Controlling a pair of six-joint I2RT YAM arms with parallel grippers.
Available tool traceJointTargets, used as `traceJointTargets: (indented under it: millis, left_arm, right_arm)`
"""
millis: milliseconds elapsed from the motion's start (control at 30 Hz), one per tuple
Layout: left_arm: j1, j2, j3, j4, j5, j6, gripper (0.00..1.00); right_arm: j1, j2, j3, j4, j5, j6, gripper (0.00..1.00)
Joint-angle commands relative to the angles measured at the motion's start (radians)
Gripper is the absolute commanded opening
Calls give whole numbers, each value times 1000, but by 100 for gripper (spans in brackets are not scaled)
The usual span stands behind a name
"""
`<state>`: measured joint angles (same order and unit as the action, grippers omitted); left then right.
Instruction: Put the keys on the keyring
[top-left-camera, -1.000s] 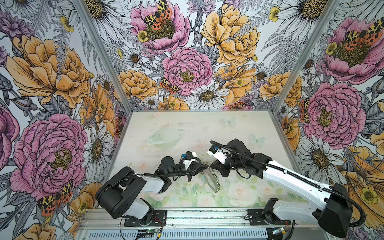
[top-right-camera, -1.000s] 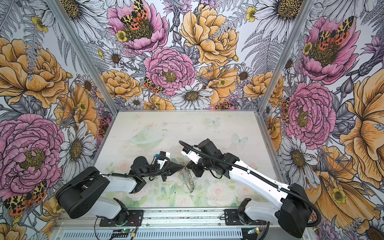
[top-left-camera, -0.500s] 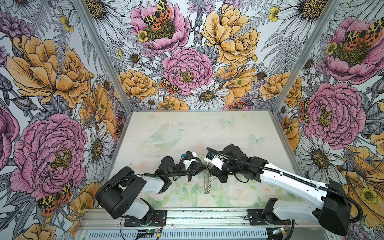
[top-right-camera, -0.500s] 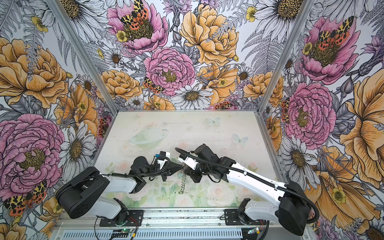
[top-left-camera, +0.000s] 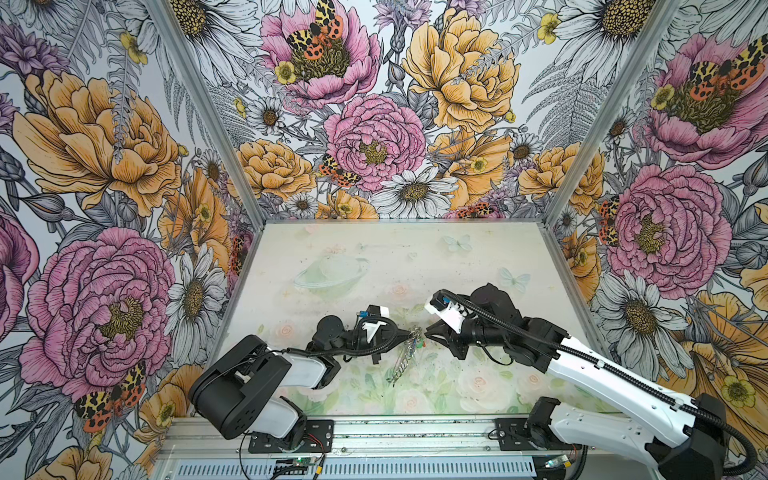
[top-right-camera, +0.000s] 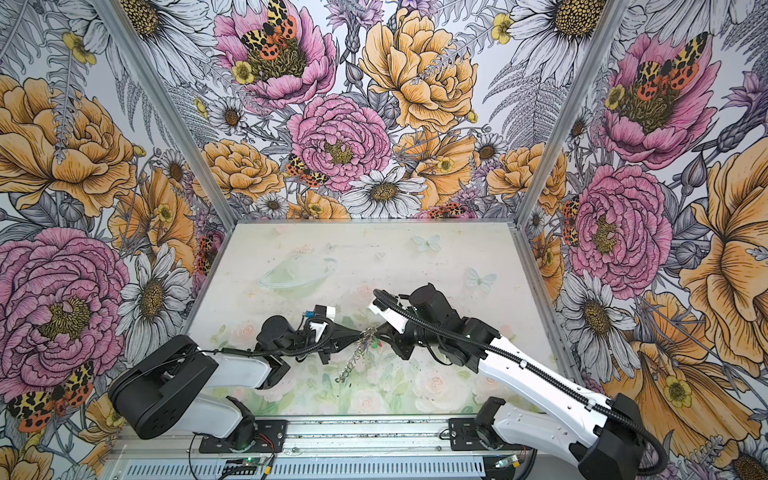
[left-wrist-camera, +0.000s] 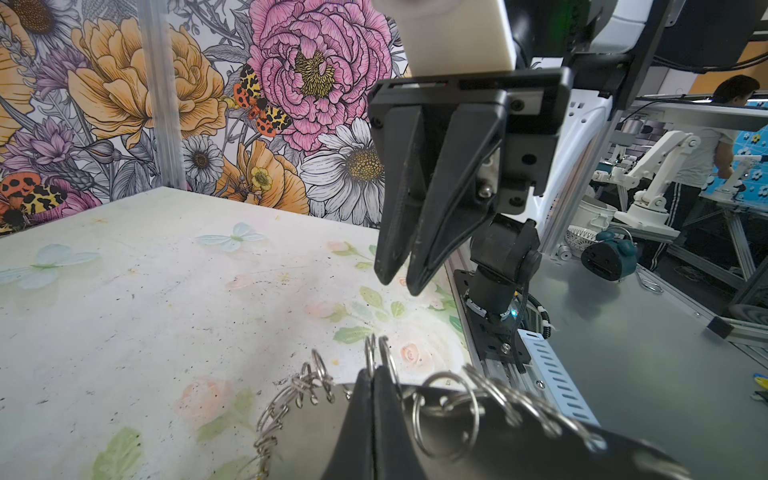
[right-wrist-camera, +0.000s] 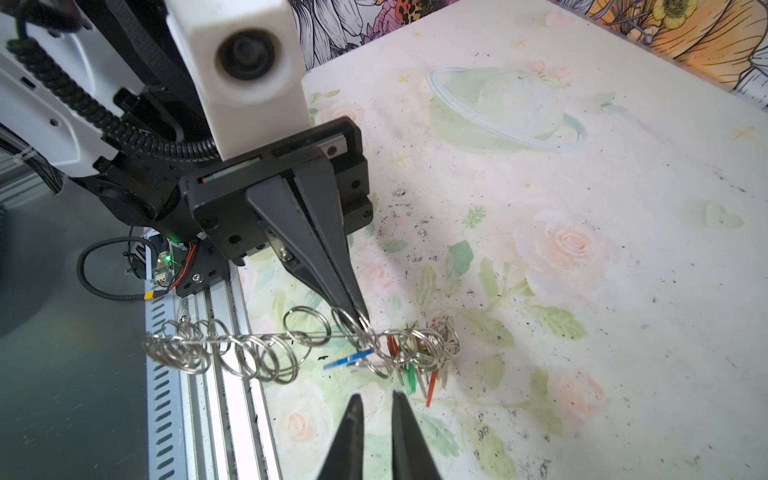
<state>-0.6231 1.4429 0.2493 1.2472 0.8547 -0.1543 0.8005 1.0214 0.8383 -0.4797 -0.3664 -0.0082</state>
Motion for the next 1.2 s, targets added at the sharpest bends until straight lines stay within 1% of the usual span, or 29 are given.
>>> traceJointTargets:
  millis: [0, 67, 133, 233, 367, 433, 467, 533, 700, 933, 1100, 1167]
  left_arm:
    - [6, 2, -1, 94, 30, 13, 0]
    - [5, 4, 0, 99, 36, 16, 0]
    - [3, 4, 2, 99, 41, 16, 0]
    - [0, 4, 4, 100, 68, 17, 0]
    - [-3, 5, 4, 98, 73, 23, 0]
    - [-5, 8, 6, 90, 73, 29, 0]
    - [-6, 10, 7, 88, 74, 31, 0]
    - [-11, 10, 10, 82, 73, 35, 0]
    - [-23, 8, 18, 46, 74, 51, 0]
    - [-39, -4, 31, -35, 81, 84, 0]
    - [-43, -25, 32, -75, 71, 107, 0]
    - [-41, -37, 30, -85, 63, 113, 0]
  right_arm:
    - [7, 8, 19, 23, 5, 7, 20]
    - [21, 20, 17, 36, 25, 8, 24]
    - [31, 29, 18, 50, 73, 15, 34]
    - [31, 26, 15, 69, 120, 21, 37]
    - [29, 23, 25, 82, 115, 21, 39]
    - [31, 26, 30, 87, 114, 20, 42]
    - [30, 29, 32, 87, 113, 19, 44]
    - [31, 43, 39, 87, 111, 16, 53]
    - [36, 76, 53, 91, 92, 12, 56]
    - [39, 86, 64, 96, 102, 2, 56]
    - [39, 95, 55, 91, 85, -5, 56]
    - [39, 90, 39, 92, 68, -9, 54]
